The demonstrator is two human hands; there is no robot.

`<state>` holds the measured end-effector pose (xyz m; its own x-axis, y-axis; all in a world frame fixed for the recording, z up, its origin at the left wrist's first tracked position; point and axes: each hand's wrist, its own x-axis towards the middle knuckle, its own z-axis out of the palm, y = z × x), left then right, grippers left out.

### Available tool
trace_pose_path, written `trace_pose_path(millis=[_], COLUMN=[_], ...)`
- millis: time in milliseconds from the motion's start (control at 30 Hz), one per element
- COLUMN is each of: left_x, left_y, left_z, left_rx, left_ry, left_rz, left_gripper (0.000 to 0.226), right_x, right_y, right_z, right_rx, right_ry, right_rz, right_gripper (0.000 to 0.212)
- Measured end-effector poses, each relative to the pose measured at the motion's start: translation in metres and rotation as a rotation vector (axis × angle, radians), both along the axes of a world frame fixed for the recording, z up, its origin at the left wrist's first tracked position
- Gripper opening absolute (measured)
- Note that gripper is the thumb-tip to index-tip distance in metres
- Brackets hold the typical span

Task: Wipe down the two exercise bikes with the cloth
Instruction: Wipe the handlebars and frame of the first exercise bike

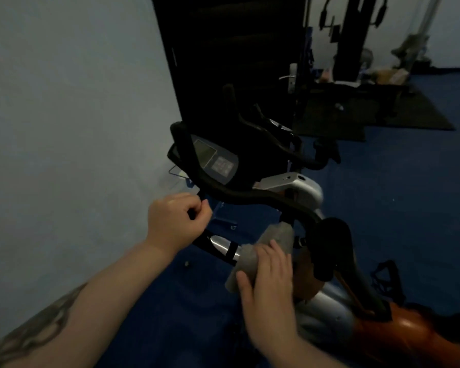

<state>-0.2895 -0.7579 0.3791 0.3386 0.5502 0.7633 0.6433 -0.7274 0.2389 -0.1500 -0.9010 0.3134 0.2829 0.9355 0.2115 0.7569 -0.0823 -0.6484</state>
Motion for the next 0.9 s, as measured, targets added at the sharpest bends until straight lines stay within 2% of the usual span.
trace_pose_path(millis=[100, 200, 300, 400, 467, 600, 767, 900], left_x=[0.001, 0.003, 0.006, 0.009, 0.013, 0.012, 0.003, 0.002], left_y=[-0.001, -0.005, -0.007, -0.012, -0.016, -0.021, -0.018, -0.017], left_z=[0.0, -0.001, -0.002, -0.003, -0.004, -0.002, 0.005, 0.006], left_rx=[-0.003, -0.026, -0.058, -0.151, -0.207, -0.322, -0.606, -0.695], left_ry=[0.001, -0.024, -0.077, -0.204, -0.299, -0.378, -0.339, -0.4], left_rz=[0.038, 0.079, 0.124, 0.18, 0.209, 0.196, 0.11, 0.073], left_gripper=[0.038, 0.038, 0.038, 0.048, 0.048, 0.043, 0.041, 0.037], right_x=[-0.024, -0.007, 0.029, 0.039, 0.026, 0.004, 0.028, -0.002], right_y=[-0.008, -0.014, 0.003, 0.023, 0.036, 0.063, 0.056, 0.088], right_z=[0.004, 0.007, 0.015, 0.018, 0.021, 0.029, 0.016, 0.04], right_rx=[0.014, -0.022, 0.018, -0.013, 0.002, -0.033, 0.05, -0.062], right_ry=[-0.047, -0.025, 0.011, -0.328, -0.415, -0.292, -0.42, -0.224], right_rz=[0.134, 0.252, 0.302, 0.33, 0.354, 0.481, 0.524, 0.665], right_gripper=[0.083, 0.078, 0.059, 0.058, 0.057, 0.049, 0.054, 0.039])
